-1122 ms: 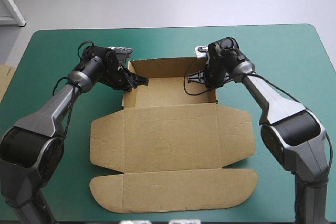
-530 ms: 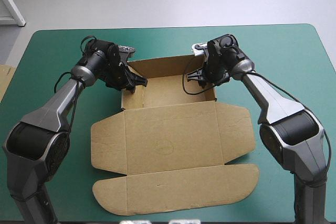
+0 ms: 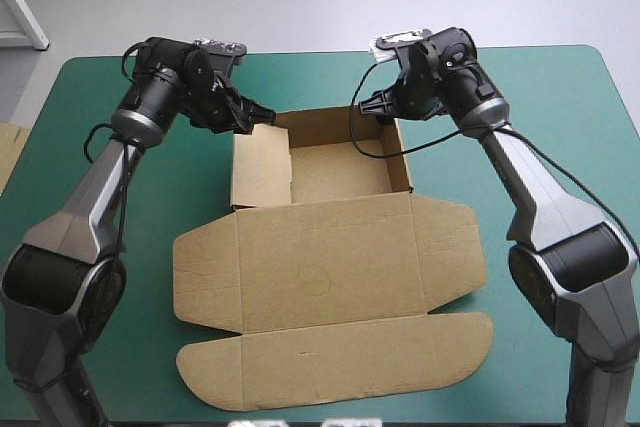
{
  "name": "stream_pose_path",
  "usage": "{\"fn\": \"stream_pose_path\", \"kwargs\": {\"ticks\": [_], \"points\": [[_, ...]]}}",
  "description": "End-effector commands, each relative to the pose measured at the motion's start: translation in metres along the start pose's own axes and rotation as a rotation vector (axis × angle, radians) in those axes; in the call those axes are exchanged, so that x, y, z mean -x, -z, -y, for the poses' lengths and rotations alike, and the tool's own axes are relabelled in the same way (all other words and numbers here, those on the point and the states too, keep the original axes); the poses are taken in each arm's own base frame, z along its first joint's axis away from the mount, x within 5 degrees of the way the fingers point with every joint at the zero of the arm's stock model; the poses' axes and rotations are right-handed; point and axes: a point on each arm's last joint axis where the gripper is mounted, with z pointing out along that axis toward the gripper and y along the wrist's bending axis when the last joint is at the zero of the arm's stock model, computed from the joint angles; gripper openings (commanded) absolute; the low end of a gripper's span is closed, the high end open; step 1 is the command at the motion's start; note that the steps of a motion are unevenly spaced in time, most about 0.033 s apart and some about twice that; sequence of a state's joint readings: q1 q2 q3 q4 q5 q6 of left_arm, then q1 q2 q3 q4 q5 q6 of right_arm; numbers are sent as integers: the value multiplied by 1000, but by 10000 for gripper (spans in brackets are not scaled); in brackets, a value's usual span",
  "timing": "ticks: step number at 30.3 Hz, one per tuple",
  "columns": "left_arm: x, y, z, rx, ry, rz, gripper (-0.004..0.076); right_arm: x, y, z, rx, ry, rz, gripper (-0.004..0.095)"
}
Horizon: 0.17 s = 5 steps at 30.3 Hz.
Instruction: Fold the box
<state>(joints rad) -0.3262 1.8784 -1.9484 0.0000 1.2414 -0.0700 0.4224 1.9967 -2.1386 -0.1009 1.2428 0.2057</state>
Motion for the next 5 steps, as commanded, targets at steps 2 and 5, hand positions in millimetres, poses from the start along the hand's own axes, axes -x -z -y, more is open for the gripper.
{"fn": "stream_pose_path", "kwargs": {"ticks": [2,5], "points": [[-9,81,3,-26,-47,138,339,-3,89,9,26,62,169,521],[-22,116,-1,10,-102,204,194,-21,121,18,-3,76,194,264]]}}
